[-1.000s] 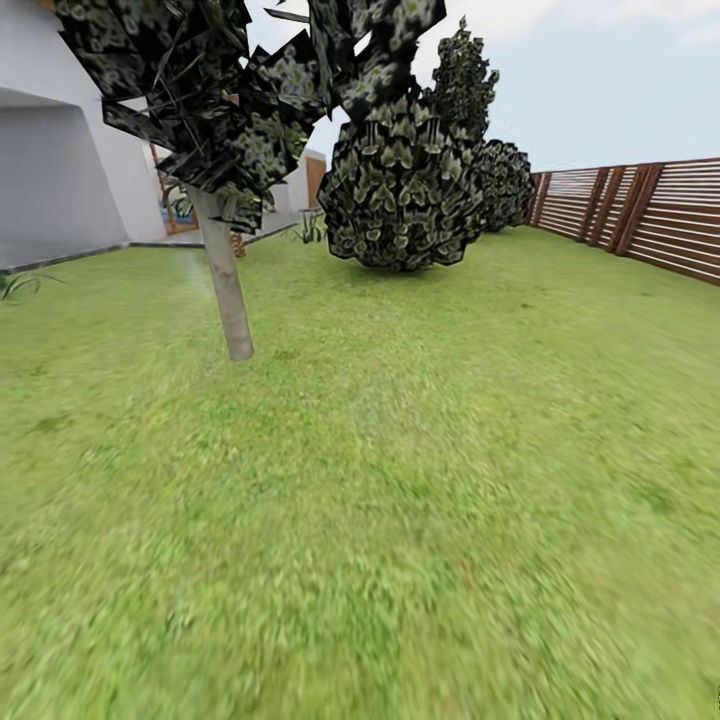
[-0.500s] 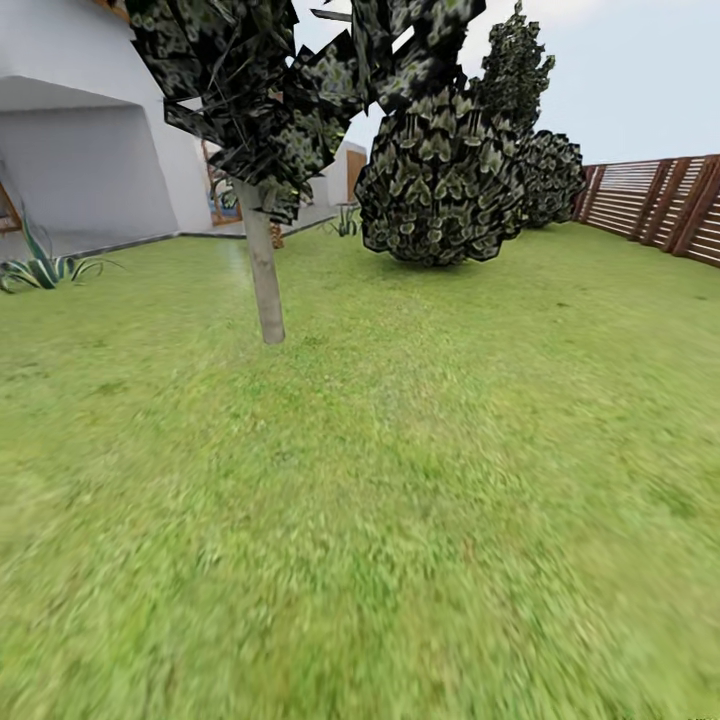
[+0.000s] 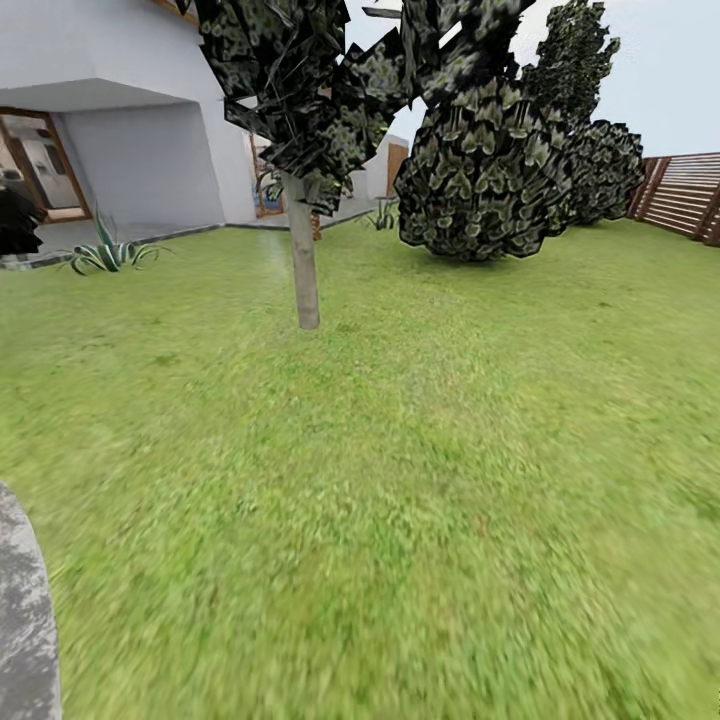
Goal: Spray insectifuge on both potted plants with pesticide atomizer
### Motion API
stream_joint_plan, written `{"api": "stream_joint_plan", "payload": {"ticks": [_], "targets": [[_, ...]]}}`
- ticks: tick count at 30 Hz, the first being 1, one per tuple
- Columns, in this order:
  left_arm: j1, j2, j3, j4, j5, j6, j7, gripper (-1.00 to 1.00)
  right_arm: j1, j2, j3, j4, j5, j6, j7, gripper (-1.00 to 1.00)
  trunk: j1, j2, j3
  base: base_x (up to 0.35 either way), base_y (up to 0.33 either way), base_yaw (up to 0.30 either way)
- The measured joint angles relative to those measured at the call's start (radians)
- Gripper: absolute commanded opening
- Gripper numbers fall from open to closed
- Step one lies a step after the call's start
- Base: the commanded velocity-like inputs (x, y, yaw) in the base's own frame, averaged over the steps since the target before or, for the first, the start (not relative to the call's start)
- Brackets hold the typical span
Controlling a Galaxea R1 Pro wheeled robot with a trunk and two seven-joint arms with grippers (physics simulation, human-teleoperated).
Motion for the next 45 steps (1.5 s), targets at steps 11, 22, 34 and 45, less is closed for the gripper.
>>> {"api": "stream_joint_plan", "payload": {"ticks": [11, 22, 34, 45], "targets": [[0.000, 0.000, 0.000, 0.000, 0.000, 0.001, 0.000, 1.00, 0.000, 0.000, 0.000, 0.000, 0.000, 0.000, 0.000, 1.00, 0.000, 0.000, -0.011, -0.309, -0.195, 0.227], [0.000, 0.004, -0.005, 0.001, -0.003, -0.002, -0.001, 1.00, 0.000, 0.000, 0.000, 0.002, 0.000, 0.000, 0.000, 1.00, -0.001, 0.000, -0.023, -0.094, -0.065, 0.228], [0.000, 0.006, -0.004, 0.000, -0.003, -0.004, -0.001, 1.00, 0.000, 0.000, 0.000, 0.001, 0.000, 0.000, 0.000, 1.00, -0.001, 0.000, -0.035, 0.000, 0.000, 0.228], [0.000, 0.008, -0.001, -0.001, -0.001, -0.003, 0.000, 1.00, 0.000, 0.000, 0.000, 0.000, 0.000, 0.000, -0.002, 1.00, -0.001, 0.000, -0.047, 0.000, -0.001, 0.228]]}}
